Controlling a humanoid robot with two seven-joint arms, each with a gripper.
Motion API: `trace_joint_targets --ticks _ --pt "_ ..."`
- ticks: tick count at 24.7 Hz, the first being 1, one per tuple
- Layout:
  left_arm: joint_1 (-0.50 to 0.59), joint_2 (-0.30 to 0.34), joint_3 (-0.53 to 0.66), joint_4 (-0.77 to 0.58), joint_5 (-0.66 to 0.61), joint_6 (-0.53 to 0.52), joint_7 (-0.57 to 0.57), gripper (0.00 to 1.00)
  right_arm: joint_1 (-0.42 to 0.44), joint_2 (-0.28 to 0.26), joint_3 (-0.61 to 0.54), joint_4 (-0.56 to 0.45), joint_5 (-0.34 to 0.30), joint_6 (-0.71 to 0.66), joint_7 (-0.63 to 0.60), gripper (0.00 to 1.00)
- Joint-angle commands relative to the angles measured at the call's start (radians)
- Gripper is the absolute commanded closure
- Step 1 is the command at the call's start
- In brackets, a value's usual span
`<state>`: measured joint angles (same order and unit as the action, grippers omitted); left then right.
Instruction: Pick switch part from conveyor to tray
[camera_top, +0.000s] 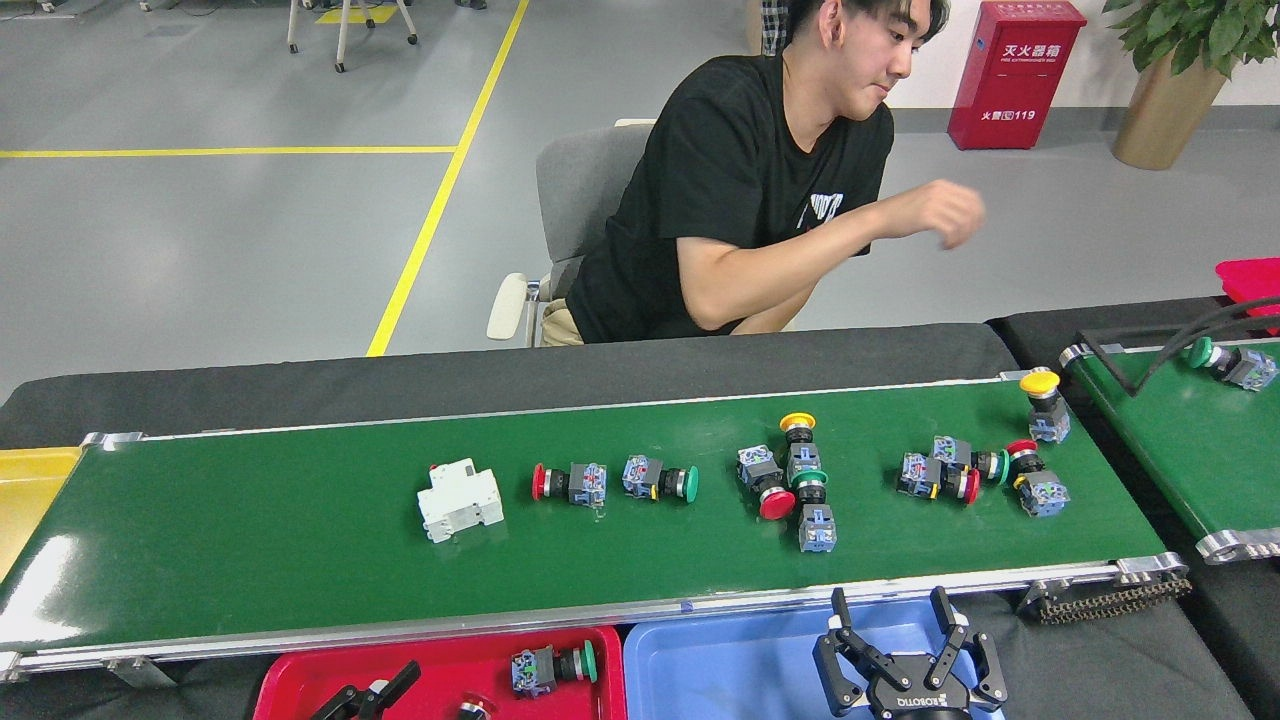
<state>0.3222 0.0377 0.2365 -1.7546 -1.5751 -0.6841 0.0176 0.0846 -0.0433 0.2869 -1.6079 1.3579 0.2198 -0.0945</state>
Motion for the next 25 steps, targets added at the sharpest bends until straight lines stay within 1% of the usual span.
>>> trace_joint_targets --ticks 1,4,6,8,11,13,15,17,18,19,20,22,23,25 --pt "-0.009 0.002 0.061 -0.008 0.003 0.09 0.01 0.0 -0.052 0.003 0.052 0.013 0.003 0.003 0.067 0.01" --pt "-0.022 0.002 0.158 0.012 0.006 0.129 0.01 0.0 -0.124 0.023 0.115 0.063 0.01 0.004 0.11 0.01" --pt "-0.017 0.005 0.211 0.024 0.006 0.124 0.01 0.0 -0.152 0.045 0.135 0.1 0.037 0.006 0.131 0.01" --pt "-0.017 0.013 0.224 0.032 0.007 0.117 0.01 0.0 -0.19 0.077 0.133 0.149 0.047 0.006 0.136 0.01" --pt "-0.042 0.016 0.219 0.05 0.006 0.115 0.01 0.0 -0.259 0.1 0.138 0.233 0.047 0.004 0.137 0.01" --pt "-0.114 0.045 0.207 0.095 0.0 0.114 0.009 0.0 -0.302 0.132 0.138 0.299 0.047 0.004 0.142 0.01" --pt "-0.187 0.106 0.179 0.207 0.003 0.109 0.007 0.0 -0.351 0.158 0.138 0.367 0.047 0.004 0.142 0.01" --pt "-0.27 0.165 0.125 0.299 0.006 0.08 0.007 0.0 -0.382 0.174 0.137 0.414 0.046 0.004 0.141 0.02" --pt "-0.313 0.185 0.106 0.343 0.007 0.063 0.007 0.0 -0.391 0.178 0.137 0.434 0.046 0.004 0.139 0.07" --pt "-0.35 0.194 0.095 0.386 0.009 0.052 0.007 0.0 -0.396 0.181 0.138 0.448 0.046 0.003 0.139 0.2" --pt "-0.382 0.197 0.09 0.429 0.007 0.04 0.007 0.0 -0.398 0.183 0.138 0.456 0.046 0.001 0.139 0.34" --pt "-0.448 0.194 0.087 0.503 0.006 0.012 0.007 0.0 -0.401 0.181 0.138 0.459 0.043 -0.003 0.139 0.58" --pt "-0.469 0.192 0.084 0.524 0.001 0.002 0.007 0.0 -0.401 0.18 0.138 0.459 0.038 -0.01 0.137 0.74" --pt "-0.496 0.194 0.06 0.555 0.001 0.003 0.007 0.0 -0.401 0.178 0.137 0.457 0.037 -0.042 0.137 0.85"
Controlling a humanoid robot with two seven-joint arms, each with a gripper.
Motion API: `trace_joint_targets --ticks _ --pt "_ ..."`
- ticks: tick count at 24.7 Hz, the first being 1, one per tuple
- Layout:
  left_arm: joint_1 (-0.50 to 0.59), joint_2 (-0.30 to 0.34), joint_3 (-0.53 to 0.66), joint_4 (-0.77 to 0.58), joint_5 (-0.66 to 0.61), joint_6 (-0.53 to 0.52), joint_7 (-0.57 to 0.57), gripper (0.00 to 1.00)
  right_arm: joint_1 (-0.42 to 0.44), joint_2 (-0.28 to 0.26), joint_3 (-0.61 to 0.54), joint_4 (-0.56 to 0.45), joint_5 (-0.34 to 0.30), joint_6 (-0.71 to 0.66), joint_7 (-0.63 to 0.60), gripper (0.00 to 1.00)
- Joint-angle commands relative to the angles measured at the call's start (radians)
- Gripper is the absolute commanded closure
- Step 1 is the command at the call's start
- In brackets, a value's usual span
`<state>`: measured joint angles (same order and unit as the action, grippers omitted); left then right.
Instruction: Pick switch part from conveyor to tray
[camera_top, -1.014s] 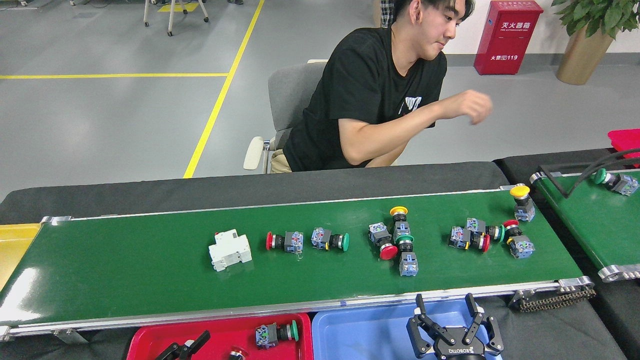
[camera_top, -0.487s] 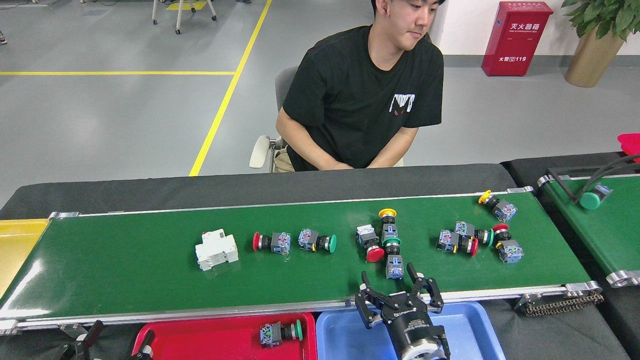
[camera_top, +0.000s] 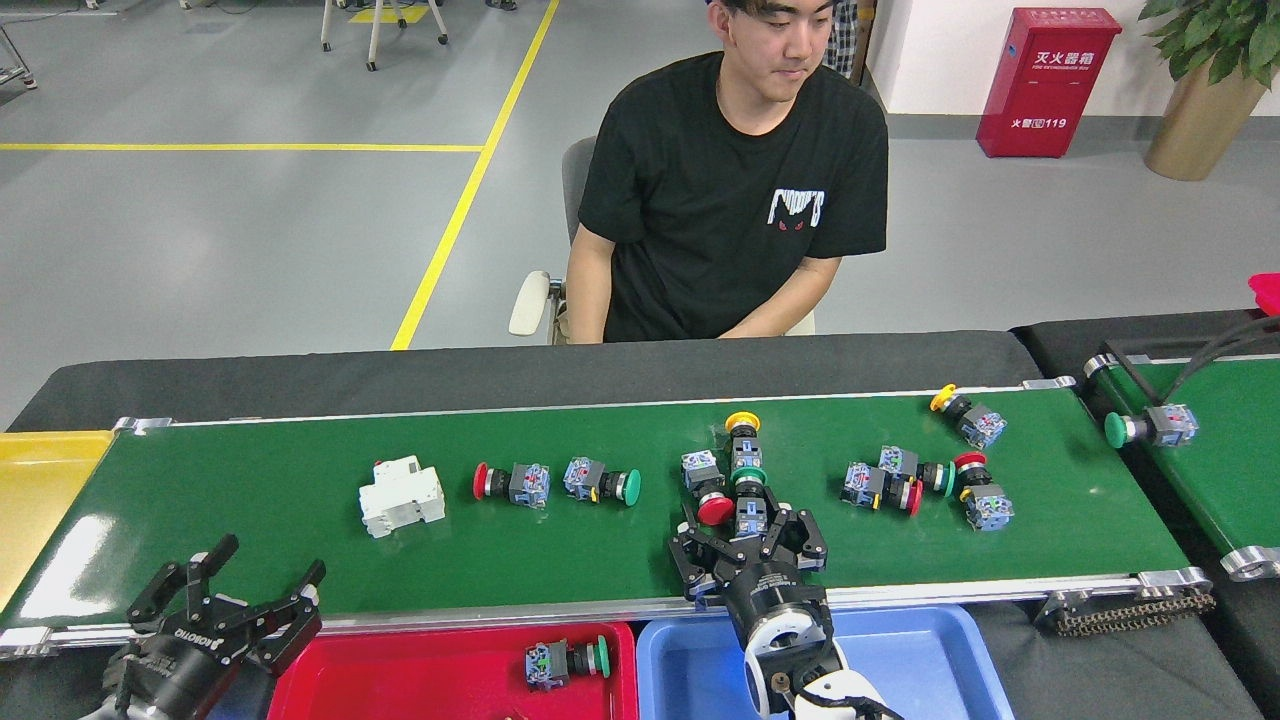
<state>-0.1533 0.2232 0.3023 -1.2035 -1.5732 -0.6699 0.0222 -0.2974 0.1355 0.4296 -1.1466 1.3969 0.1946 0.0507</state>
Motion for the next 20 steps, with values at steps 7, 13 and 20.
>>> trace_joint_targets --ticks 7,13,20 --pt "-0.066 0.004 -0.022 0.085 0.001 -0.002 0.002 0.0 0.003 -0.001 0.021 -0.11 -0.003 -0.136 -0.015 0.93" --pt "-0.143 0.015 -0.023 0.19 -0.002 0.092 0.005 0.0 0.061 -0.001 0.219 -0.239 -0.001 -0.238 -0.014 0.94" --pt "-0.2 0.019 -0.026 0.256 -0.002 0.098 0.007 0.02 0.072 0.018 0.469 -0.242 0.005 -0.234 -0.045 0.02"
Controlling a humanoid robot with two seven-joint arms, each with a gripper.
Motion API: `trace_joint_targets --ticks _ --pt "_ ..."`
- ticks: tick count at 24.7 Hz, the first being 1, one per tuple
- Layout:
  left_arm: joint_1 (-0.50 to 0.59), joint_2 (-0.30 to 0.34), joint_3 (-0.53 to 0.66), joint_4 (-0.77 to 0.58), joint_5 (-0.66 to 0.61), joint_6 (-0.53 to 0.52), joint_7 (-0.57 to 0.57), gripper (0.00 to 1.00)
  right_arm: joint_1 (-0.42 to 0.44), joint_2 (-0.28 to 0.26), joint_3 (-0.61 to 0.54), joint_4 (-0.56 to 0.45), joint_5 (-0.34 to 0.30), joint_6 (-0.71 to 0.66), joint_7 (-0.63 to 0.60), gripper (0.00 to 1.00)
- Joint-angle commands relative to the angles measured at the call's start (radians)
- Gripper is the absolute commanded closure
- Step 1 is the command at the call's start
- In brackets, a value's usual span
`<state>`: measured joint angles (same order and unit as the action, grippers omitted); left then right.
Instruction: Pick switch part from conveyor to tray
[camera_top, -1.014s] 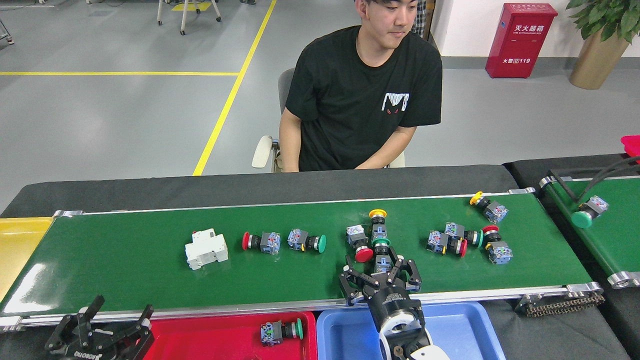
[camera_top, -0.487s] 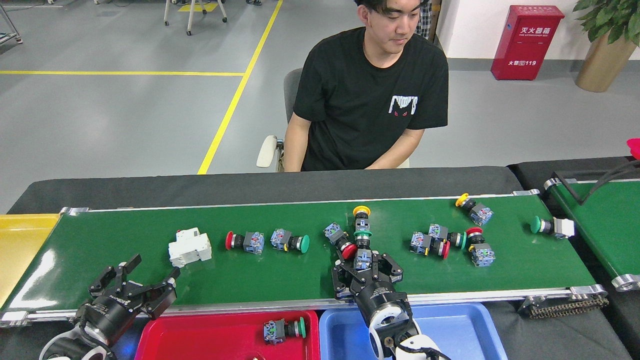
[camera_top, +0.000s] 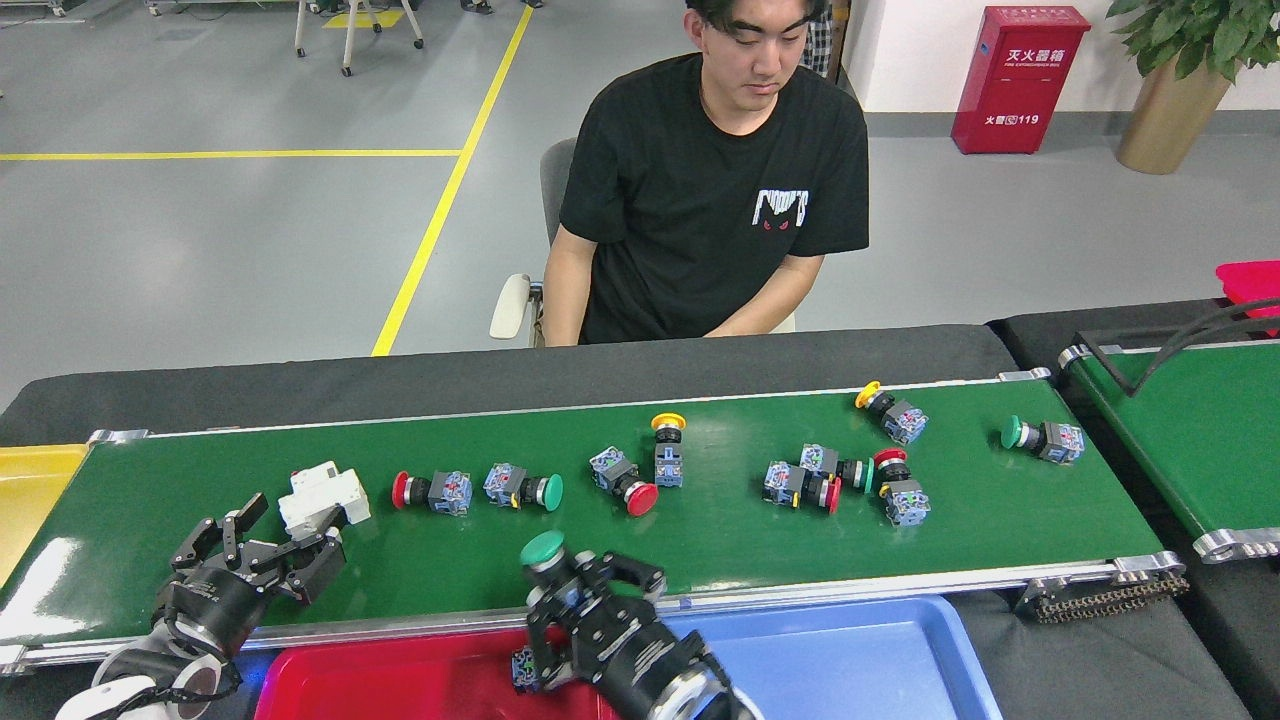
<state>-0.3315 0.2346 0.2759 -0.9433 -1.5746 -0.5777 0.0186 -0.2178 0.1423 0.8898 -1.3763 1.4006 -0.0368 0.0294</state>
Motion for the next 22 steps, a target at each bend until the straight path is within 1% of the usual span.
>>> trace_joint_targets --ticks 1,2,3,4,5,6,8,12,14,15,16,17,18,19,20,21,22 --pt "-0.021 0.005 0.0 -0.003 0.001 0.004 0.011 0.1 -0.008 0.011 0.011 -0.013 0.001 -0.005 -0.023 0.02" --pt "-0.021 0.005 0.0 -0.003 0.001 -0.001 0.011 0.25 -0.008 0.011 0.011 -0.013 0.001 -0.005 -0.023 0.01" --pt "-0.018 0.009 -0.004 -0.003 0.002 -0.01 0.011 0.46 -0.008 0.011 0.009 -0.013 0.001 -0.005 -0.023 0.02" --pt "-0.014 0.008 -0.014 -0.002 0.005 -0.028 0.012 0.71 -0.008 0.01 0.008 -0.013 0.001 -0.005 -0.023 0.01" --pt "-0.011 0.009 -0.018 0.003 0.005 -0.051 0.015 0.77 -0.008 0.008 0.006 -0.015 0.001 -0.002 -0.023 0.01" --pt "-0.001 0.005 -0.018 0.003 0.007 -0.062 0.017 0.81 -0.006 0.007 0.005 -0.021 0.0 0.0 -0.023 0.01" --pt "0.025 0.003 -0.02 -0.005 0.007 -0.062 0.026 0.82 -0.003 0.005 -0.002 -0.03 0.0 0.0 -0.025 0.01" --pt "0.042 0.003 -0.02 -0.031 0.01 -0.067 0.04 0.92 0.009 -0.018 -0.051 -0.037 -0.002 -0.003 -0.054 0.01" --pt "0.057 0.003 -0.02 -0.089 0.022 -0.07 0.04 0.94 0.012 -0.018 -0.051 -0.037 -0.002 -0.003 -0.057 0.02" --pt "0.072 0.003 -0.02 -0.138 0.041 -0.071 0.04 0.94 0.014 -0.018 -0.051 -0.037 0.0 0.001 -0.057 0.03" --pt "0.095 0.003 -0.021 -0.195 0.057 -0.073 0.037 0.95 0.02 -0.02 -0.051 -0.037 0.0 0.001 -0.057 0.17" --pt "0.114 0.003 -0.021 -0.233 0.064 -0.073 0.035 0.95 0.023 -0.02 -0.051 -0.038 0.0 0.0 -0.057 0.4" --pt "0.137 0.002 -0.021 -0.29 0.071 -0.073 0.03 0.95 0.023 -0.023 -0.049 -0.038 0.001 -0.003 -0.056 0.85" --pt "0.157 -0.001 -0.021 -0.336 0.076 -0.073 0.029 0.95 0.023 -0.033 -0.049 -0.038 0.001 -0.008 -0.057 0.96" --pt "0.175 -0.014 -0.024 -0.382 0.076 -0.073 0.027 0.95 0.021 -0.047 -0.049 -0.04 0.001 -0.012 -0.059 0.93" --pt "0.181 -0.035 -0.04 -0.407 0.073 -0.073 0.023 0.95 0.02 -0.053 -0.051 -0.04 0.003 -0.011 -0.06 0.61" --pt "0.181 -0.051 -0.057 -0.42 0.073 -0.071 0.018 0.95 0.02 -0.05 -0.051 -0.04 0.003 -0.008 -0.06 0.09"
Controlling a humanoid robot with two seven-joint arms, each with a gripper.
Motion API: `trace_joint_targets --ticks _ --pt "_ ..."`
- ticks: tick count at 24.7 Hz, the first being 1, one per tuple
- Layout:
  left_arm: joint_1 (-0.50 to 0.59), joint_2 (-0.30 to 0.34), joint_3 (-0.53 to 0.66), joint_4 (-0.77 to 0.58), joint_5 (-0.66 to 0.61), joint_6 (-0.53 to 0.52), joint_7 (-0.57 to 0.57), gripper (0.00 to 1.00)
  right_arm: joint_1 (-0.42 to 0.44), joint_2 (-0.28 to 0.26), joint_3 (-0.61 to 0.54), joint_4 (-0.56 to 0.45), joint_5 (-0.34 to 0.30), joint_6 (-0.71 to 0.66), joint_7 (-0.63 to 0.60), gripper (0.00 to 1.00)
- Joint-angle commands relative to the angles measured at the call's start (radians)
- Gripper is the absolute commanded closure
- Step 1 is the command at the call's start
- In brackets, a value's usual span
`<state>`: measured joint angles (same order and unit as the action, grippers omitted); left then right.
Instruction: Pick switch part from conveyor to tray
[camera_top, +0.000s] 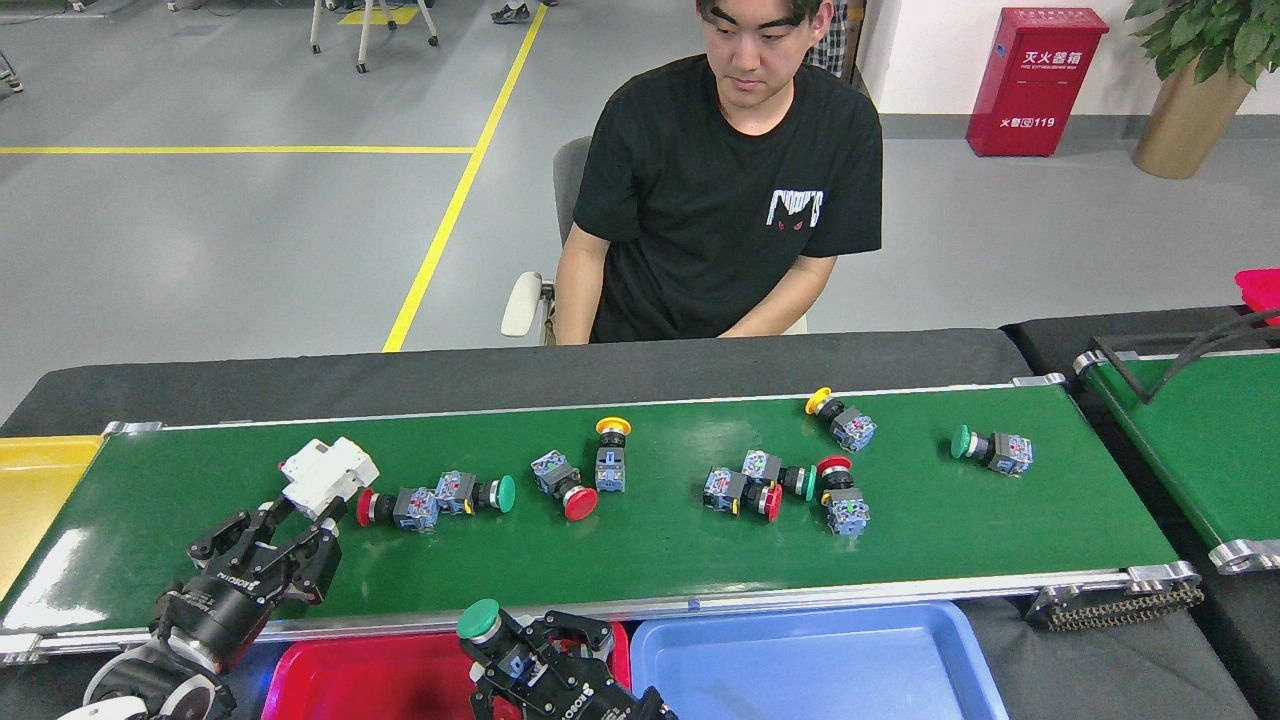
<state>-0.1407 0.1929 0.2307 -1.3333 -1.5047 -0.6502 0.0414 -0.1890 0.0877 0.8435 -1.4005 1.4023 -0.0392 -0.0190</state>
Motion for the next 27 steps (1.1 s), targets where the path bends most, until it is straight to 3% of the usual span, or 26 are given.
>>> trace_joint_targets --ticks 1,11,14,17,22,25,27 --pt "-0.01 -0.023 -0.031 -0.043 0.001 0.007 -0.009 0.95 -0.009 0.004 -0.004 -0.018 0.0 -0.008 -0.013 0.01" --pt "-0.005 -0.069 -0.068 -0.113 0.001 0.011 -0.043 0.94 -0.003 -0.002 -0.021 -0.068 -0.006 -0.004 -0.013 0.0" --pt "0.046 -0.07 -0.07 -0.175 0.001 0.006 -0.043 0.94 0.071 -0.042 -0.165 -0.164 -0.008 0.001 -0.015 0.0" --pt "0.113 -0.104 -0.129 -0.256 -0.006 0.014 -0.045 0.94 0.207 -0.042 -0.431 -0.264 -0.008 0.002 -0.053 0.0" --pt "0.204 -0.207 -0.281 -0.331 -0.087 0.03 -0.083 0.92 0.313 -0.049 -0.788 -0.267 -0.009 -0.002 -0.088 0.0" --pt "0.23 -0.273 -0.406 -0.349 -0.17 0.034 -0.086 0.89 0.345 -0.085 -0.863 -0.261 -0.009 -0.005 -0.088 0.0" --pt "0.257 -0.288 -0.495 -0.349 -0.227 0.061 -0.087 0.8 0.35 -0.117 -0.874 -0.249 -0.014 -0.004 -0.088 0.0"
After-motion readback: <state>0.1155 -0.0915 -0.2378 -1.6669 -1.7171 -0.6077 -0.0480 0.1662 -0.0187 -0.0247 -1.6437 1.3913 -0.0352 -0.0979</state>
